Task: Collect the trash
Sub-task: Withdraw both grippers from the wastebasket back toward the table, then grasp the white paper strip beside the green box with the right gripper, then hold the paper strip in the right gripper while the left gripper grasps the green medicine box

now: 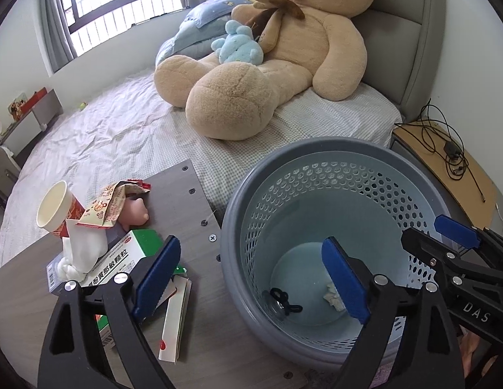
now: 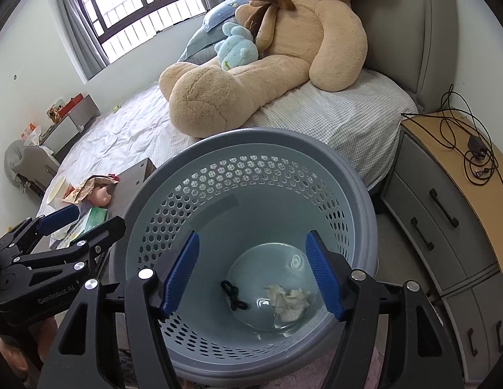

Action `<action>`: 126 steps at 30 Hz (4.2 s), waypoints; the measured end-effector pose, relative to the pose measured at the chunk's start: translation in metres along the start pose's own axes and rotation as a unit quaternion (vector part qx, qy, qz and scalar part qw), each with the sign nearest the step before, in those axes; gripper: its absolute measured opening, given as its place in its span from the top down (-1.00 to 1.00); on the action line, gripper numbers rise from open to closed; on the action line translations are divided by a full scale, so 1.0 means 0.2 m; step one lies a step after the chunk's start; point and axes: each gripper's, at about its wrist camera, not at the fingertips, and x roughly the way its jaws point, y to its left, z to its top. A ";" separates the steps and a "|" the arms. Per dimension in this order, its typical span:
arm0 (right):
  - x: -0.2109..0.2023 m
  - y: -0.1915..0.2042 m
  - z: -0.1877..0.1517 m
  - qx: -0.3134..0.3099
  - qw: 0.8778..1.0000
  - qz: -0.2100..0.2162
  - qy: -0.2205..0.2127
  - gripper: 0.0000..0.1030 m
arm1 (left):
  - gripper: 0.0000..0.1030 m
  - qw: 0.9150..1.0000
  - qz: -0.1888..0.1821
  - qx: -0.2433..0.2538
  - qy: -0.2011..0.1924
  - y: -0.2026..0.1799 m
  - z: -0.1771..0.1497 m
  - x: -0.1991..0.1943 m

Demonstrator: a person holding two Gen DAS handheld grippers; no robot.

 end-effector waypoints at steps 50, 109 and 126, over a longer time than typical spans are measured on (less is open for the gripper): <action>0.02 0.70 -0.13 -0.088 0.994 0.065 0.010 -0.30 | -0.88 0.986 0.101 -0.131 -0.015 0.81 -0.34 -0.30; 0.19 1.03 -0.38 -0.131 0.985 0.059 0.099 0.72 | -0.88 0.980 0.112 -0.166 -0.005 1.04 -0.57 -0.30; 0.04 0.91 -0.34 -0.102 0.988 0.091 0.071 0.72 | -0.88 0.983 0.109 -0.145 0.005 1.00 -0.48 -0.19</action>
